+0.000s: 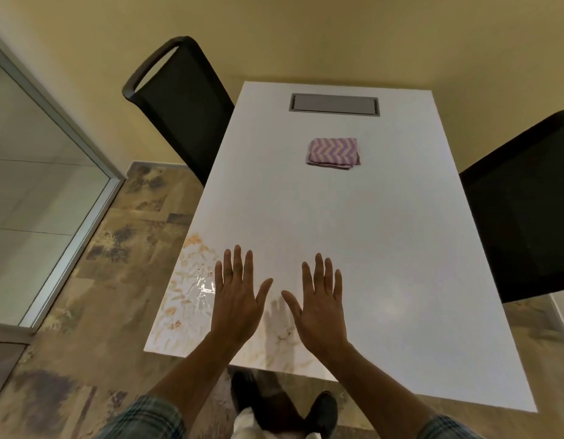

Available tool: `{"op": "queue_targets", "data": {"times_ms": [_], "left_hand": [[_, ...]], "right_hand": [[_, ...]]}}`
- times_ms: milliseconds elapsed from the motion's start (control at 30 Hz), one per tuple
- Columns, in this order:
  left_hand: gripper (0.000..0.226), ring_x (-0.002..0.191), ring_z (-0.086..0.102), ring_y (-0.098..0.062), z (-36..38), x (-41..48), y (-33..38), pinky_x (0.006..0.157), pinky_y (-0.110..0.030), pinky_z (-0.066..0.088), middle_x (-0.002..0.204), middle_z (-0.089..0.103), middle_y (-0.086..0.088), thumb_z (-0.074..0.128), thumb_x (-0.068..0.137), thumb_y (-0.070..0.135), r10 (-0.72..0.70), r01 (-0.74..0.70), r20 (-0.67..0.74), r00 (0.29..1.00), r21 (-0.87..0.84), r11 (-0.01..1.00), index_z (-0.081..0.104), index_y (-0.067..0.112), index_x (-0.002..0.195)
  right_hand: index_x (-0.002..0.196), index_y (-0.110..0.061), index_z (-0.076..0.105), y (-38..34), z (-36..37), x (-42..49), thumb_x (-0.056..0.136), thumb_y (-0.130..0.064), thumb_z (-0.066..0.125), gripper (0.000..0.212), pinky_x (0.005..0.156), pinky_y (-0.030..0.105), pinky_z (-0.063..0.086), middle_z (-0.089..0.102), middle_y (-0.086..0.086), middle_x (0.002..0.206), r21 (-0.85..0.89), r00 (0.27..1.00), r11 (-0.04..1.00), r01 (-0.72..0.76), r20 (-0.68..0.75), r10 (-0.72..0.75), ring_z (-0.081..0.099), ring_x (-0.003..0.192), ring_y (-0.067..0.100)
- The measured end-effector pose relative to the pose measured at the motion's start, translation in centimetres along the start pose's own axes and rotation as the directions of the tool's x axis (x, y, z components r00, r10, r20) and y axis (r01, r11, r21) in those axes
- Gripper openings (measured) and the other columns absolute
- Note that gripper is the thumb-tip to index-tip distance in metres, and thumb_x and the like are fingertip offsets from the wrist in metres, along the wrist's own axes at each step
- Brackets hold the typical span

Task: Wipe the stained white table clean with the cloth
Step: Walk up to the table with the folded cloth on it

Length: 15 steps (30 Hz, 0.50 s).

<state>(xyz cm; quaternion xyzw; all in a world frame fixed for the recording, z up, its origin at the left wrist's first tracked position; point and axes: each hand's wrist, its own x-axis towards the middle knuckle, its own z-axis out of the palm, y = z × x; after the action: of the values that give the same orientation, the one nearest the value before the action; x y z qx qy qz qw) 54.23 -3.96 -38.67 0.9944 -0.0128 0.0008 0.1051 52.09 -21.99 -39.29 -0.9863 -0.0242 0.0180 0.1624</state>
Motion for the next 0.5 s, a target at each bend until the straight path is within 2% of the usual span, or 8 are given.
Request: {"op": "queue_targets", "data": {"times_ms": [233,367,500], "left_hand": [[0.079,0.156,-0.018,-0.023,-0.1,5.9,-2.1,0.128,-0.049,-0.003,0.17,-0.013,-0.007,0.016,0.101,0.066,0.105,-0.104,0.027,0.994,-0.024,0.994,0.003,0.019,0.163],[0.081,0.156,-0.018,-0.024,-0.7,9.9,-2.9,0.128,-0.05,-0.002,0.17,-0.013,-0.006,0.012,0.098,0.068,0.152,-0.151,0.029,0.988,-0.041,0.988,0.005,0.02,0.163],[0.08,0.157,-0.015,-0.024,-0.9,13.3,-2.7,0.128,-0.05,-0.001,0.17,-0.01,-0.006,0.015,0.099,0.067,0.218,-0.218,0.013,0.976,-0.05,0.975,0.007,0.02,0.163]], "right_hand": [[0.164,-0.021,0.011,-1.9,1.1,3.8,0.1,-0.074,0.013,0.083,0.129,0.051,-0.003,-0.009,0.007,0.173,-0.022,0.993,0.994,-0.105,-0.063,0.104,-0.011,0.16,0.027],[0.164,-0.019,0.015,-3.0,0.9,6.7,0.102,-0.071,0.016,0.081,0.129,0.053,0.006,-0.005,0.009,0.173,-0.016,0.981,0.987,-0.158,-0.116,0.155,-0.009,0.16,0.027],[0.164,-0.018,0.017,-2.9,0.1,10.0,0.102,-0.071,0.016,0.081,0.13,0.053,0.006,-0.003,0.009,0.173,-0.02,0.967,0.98,-0.197,-0.168,0.191,-0.007,0.16,0.028]]}}
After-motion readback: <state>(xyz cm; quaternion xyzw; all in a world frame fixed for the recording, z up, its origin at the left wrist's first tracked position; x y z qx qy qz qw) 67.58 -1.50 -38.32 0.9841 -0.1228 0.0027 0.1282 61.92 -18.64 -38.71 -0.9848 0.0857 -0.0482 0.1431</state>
